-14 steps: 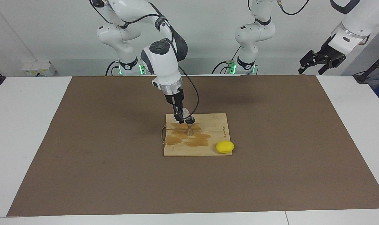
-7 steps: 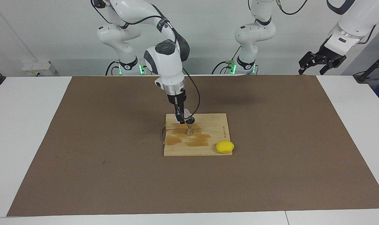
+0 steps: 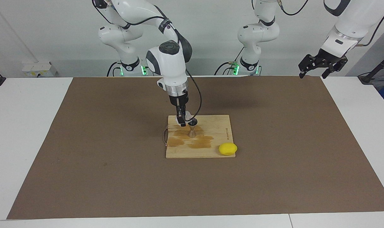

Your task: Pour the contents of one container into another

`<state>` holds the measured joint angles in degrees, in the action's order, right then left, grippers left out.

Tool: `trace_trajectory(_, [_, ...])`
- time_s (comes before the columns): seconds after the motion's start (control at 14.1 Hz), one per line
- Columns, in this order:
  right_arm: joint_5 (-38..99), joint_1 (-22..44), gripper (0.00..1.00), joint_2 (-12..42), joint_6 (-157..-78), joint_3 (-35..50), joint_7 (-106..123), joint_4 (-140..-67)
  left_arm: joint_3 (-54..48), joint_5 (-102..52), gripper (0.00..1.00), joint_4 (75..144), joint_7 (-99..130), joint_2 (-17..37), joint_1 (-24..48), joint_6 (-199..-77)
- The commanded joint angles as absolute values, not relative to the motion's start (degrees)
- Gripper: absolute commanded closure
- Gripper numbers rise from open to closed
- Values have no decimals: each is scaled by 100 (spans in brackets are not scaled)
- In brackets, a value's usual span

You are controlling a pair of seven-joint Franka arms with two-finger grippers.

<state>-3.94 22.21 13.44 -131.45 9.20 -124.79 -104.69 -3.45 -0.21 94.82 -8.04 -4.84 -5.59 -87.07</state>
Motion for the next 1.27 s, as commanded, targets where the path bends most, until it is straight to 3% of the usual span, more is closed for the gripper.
trace_trajectory(0.0, [-632, 2259, 100, 1424, -13105, 896, -12683, -10336, -246, 132, 0, 9334, -721, -229, -352, -8806])
trace_trajectory(1.2, [-1168, 2435, 100, 1538, -12578, 826, -12902, -10082, -141, 237, 0, 9220, -721, -114, -237, -8903])
